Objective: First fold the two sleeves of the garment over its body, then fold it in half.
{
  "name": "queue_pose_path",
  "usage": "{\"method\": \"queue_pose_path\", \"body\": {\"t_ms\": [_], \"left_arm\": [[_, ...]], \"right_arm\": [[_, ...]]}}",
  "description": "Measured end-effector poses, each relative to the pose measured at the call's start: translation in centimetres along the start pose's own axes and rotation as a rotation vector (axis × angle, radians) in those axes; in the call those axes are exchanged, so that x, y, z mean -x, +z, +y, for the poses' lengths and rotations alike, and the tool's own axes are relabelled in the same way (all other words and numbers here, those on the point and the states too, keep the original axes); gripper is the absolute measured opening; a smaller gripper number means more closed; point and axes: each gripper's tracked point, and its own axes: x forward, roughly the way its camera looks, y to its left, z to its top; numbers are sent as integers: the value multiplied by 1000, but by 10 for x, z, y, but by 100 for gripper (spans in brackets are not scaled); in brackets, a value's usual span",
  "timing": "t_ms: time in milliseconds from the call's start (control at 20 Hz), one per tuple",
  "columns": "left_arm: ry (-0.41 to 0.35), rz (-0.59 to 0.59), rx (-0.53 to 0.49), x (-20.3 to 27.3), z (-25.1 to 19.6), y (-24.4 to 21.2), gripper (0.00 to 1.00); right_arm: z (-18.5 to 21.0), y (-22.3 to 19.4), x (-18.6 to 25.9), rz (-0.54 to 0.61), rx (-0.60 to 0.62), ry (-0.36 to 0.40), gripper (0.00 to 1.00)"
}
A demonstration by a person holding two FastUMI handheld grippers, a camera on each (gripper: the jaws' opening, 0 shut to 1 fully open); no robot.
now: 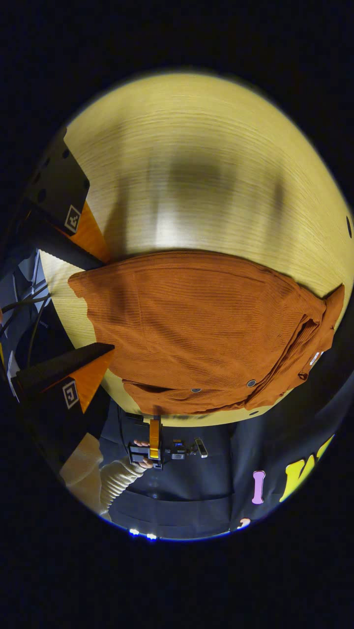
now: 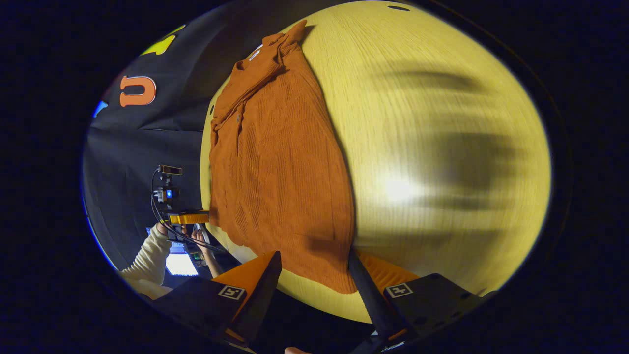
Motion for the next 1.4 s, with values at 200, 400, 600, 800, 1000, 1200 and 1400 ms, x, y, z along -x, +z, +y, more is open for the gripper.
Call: {"method": "queue_pose_path", "body": {"t_ms": [200, 400, 600, 800, 1000, 1200, 1400], "left_arm": [[-4, -17, 6, -7, -5, 4, 91], [20, -14, 22, -10, -5, 3, 81], [85, 6, 17, -17, 4, -5, 63], [127, -11, 29, -27, 6, -5, 23], [192, -12, 12, -27, 6, -7, 12], [263, -35, 2, -28, 7, -4, 7], [330, -54, -41, -24, 6, -4, 6]], "right_arm": [[11, -2, -9, 11, -5, 28, 71], [6, -2, -13, 15, 26, -11, 41], [3, -1, -15, 2, 33, -26, 42], [-3, 3, -15, -39, 48, -48, 10], [-2, 3, -18, -37, 32, -31, 11], [-2, 0, -17, -43, 31, -22, 10], [-8, 13, -5, -58, 18, -34, 13]]}}
